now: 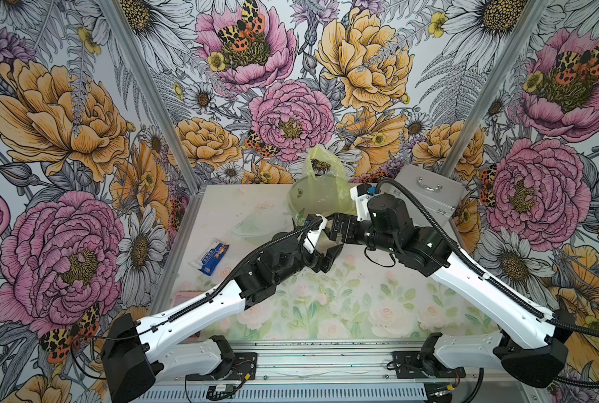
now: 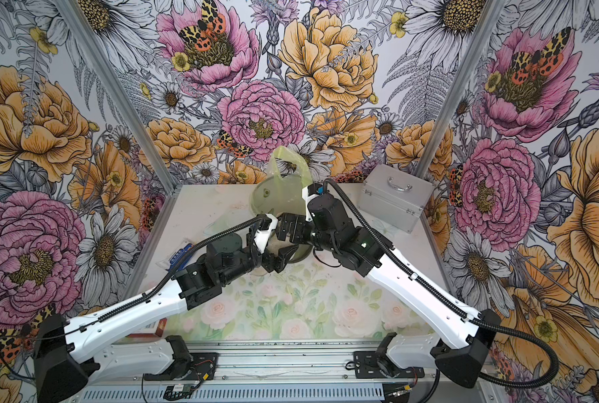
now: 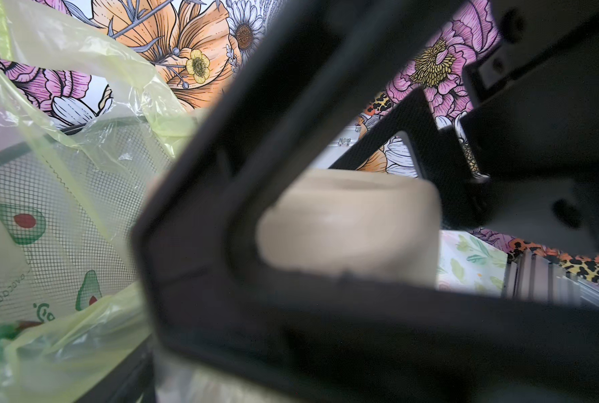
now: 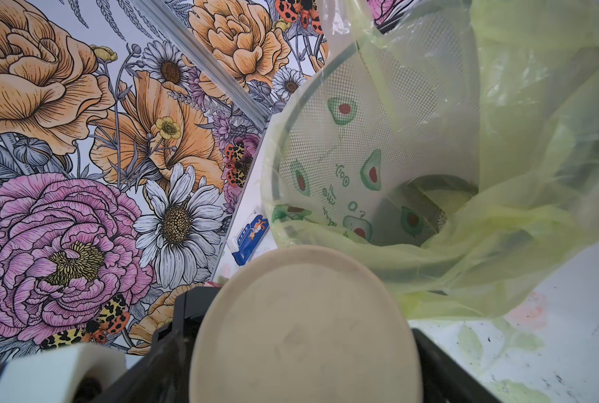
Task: Empty moldy rice from jars
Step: Open the lid of the jar.
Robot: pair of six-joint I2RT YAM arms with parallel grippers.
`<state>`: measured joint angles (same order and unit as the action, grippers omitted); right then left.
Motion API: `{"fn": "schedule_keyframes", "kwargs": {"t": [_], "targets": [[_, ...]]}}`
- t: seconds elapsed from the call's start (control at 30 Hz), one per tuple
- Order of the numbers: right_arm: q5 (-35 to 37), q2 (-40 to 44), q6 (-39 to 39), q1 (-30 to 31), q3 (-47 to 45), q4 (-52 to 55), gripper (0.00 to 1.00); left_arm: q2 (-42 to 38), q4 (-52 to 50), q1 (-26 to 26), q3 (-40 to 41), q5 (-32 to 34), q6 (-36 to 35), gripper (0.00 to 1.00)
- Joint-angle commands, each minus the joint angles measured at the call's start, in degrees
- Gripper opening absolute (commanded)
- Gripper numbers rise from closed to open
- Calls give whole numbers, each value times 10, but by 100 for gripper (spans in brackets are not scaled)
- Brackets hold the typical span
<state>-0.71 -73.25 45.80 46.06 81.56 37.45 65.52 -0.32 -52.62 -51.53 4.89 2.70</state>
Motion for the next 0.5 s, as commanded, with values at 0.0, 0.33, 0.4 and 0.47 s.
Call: {"fn": "schedule_keyframes", "kwargs": {"t": [0.0,0.33,0.4,0.47], "targets": [[-18,-4,-4,10,-7,-13,94,-27,61,3,-25,-20,5,0],[-16,10,-23,11,-7,-12,77,-40,50,16,-29,-68,9,0],[-24,17,-33,10,-9,-12,74,-45,43,23,-31,-89,11,0],[-34,27,-43,10,-11,-12,74,-53,39,34,-31,-125,14,0]]}}
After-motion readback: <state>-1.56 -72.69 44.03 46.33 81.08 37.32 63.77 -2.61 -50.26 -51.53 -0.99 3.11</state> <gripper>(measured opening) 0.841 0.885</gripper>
